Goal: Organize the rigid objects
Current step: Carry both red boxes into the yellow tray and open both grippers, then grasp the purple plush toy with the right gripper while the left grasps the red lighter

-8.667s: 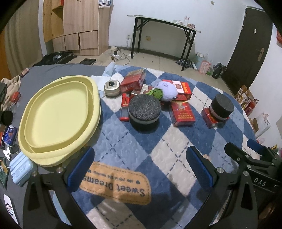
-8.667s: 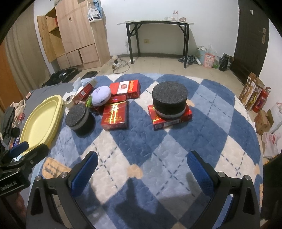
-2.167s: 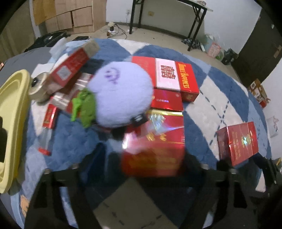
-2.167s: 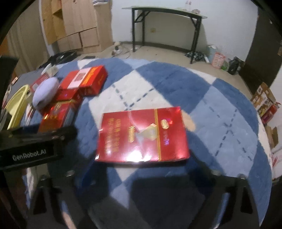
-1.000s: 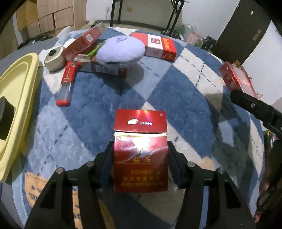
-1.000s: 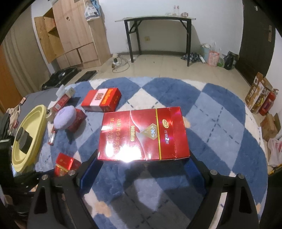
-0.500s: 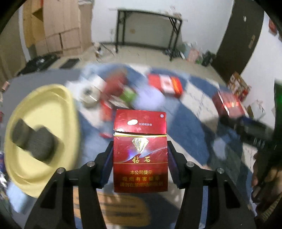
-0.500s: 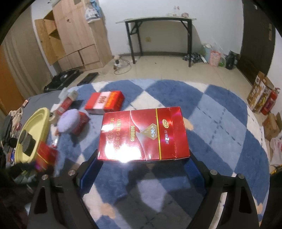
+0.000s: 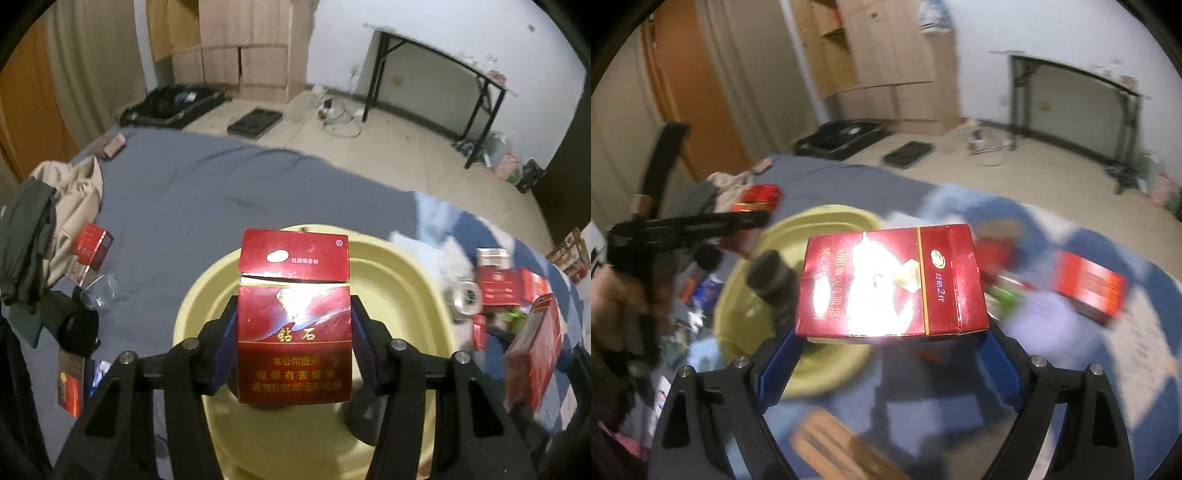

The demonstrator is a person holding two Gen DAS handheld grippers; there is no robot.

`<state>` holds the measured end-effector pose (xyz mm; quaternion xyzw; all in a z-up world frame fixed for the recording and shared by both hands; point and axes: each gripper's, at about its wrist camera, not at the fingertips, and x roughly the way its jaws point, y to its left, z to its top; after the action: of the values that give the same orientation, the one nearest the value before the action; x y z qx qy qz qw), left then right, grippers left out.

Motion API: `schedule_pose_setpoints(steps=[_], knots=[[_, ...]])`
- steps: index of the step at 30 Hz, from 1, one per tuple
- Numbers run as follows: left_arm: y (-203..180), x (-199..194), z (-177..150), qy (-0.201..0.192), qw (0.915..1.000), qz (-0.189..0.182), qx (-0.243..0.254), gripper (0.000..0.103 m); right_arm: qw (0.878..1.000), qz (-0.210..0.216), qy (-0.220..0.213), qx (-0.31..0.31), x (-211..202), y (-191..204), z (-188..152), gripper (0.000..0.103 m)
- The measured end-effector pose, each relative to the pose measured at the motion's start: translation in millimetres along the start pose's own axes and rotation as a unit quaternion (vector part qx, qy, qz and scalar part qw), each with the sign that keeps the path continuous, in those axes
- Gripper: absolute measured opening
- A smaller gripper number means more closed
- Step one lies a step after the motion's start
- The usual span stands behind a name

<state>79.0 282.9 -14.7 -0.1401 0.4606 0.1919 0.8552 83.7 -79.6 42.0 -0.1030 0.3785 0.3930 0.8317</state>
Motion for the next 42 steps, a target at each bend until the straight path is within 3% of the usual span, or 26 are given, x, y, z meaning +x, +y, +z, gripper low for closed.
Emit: schedule_pose_setpoints(steps=[3, 6, 11, 16, 18, 19, 20, 24, 28, 33, 39, 42], knots=[[15.3, 30.0, 5.0, 0.034, 0.9994, 0.01, 0.0, 0.057, 0.999, 0.009, 0.02, -0.027, 37.9, 30.9, 25.4, 0.09], [18.2, 49.6, 4.9, 0.063, 0.998, -0.005, 0.002, 0.057, 0.997, 0.018, 0.067, -0.02, 84.6, 39.6, 42.4, 0.09], [23.3, 58.2, 3.2, 0.057, 0.9982, -0.016, -0.007, 0.057, 0.994, 0.006, 0.102, -0.023, 144.4, 43.0, 55.9, 0.09], [26.2, 57.9, 4.9, 0.053, 0.9983, -0.019, -0.017, 0.059, 0.992, -0.023, 0.115, -0.046, 175.1, 56.6, 53.8, 0.093], [26.4, 55.6, 3.3, 0.047, 0.9987, -0.009, -0.019, 0.073, 0.992, -0.022, 0.113, -0.047, 178.5, 61.3, 52.4, 0.097], [27.4, 53.4, 3.0, 0.043, 0.9988, -0.007, -0.023, 0.089, 0.993, -0.021, 0.11, -0.047, 179.7, 64.2, 53.0, 0.098], [28.7, 47.6, 2.0, 0.033, 0.999, -0.006, -0.03, 0.099, 0.993, -0.02, 0.106, -0.044, 179.8, 65.6, 53.7, 0.099], [27.7, 18.4, 2.7, 0.004, 0.999, -0.012, -0.042, 0.103, 0.996, -0.012, 0.076, -0.041, 153.0, 70.1, 46.8, 0.103], [11.9, -18.3, 0.3, -0.01, 0.9983, -0.034, -0.047, 0.103, 0.999, -0.008, 0.028, -0.02, 97.6, 59.8, 34.7, 0.103], [-38.7, -55.8, -16.2, -0.018, 0.9964, -0.08, -0.023, 0.103, 0.998, -0.054, -0.021, -0.014, 15.0, 12.5, 2.7, 0.103], [-114.5, -63.4, -49.6, 0.003, 0.9935, -0.11, 0.03, 0.103, 0.993, -0.117, -0.018, 0.015, -48.4, -57.6, -43.5, 0.103], [-142.8, -54.3, -66.2, 0.018, 0.9914, -0.119, 0.053, 0.103, 0.991, -0.129, -0.017, 0.031, -65.4, -82.5, -60.0, 0.103]])
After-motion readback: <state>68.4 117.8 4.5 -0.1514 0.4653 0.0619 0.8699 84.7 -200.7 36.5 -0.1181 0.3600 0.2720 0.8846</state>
